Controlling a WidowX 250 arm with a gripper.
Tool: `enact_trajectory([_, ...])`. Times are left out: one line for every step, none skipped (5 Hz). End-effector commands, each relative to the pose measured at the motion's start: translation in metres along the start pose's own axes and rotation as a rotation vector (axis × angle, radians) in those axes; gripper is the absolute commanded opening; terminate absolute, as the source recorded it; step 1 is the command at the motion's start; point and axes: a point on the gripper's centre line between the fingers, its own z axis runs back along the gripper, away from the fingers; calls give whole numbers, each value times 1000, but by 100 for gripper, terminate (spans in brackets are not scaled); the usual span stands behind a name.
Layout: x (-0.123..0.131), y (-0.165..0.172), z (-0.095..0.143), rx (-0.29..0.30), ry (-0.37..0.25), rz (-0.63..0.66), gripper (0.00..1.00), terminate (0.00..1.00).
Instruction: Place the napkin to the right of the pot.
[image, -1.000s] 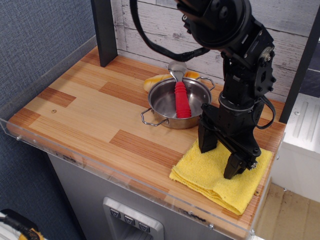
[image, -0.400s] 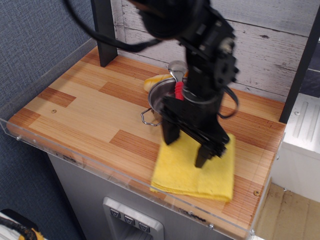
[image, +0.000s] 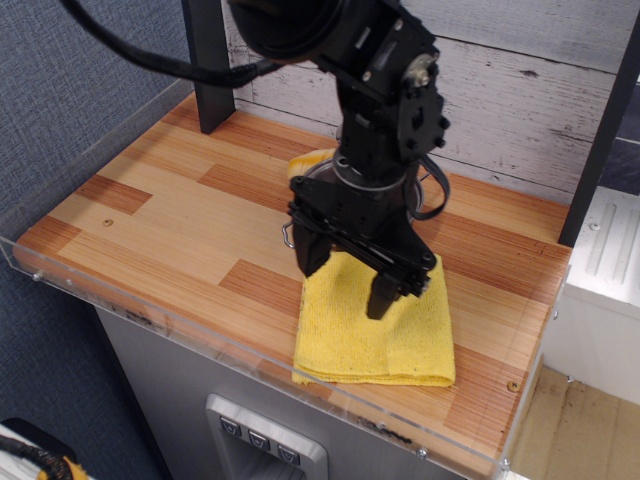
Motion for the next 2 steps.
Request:
enact_trajectory([5,-8,11,3,-48,-23,100,0])
enact_trajectory([9,-11,2,-25,-8,-70,100,0])
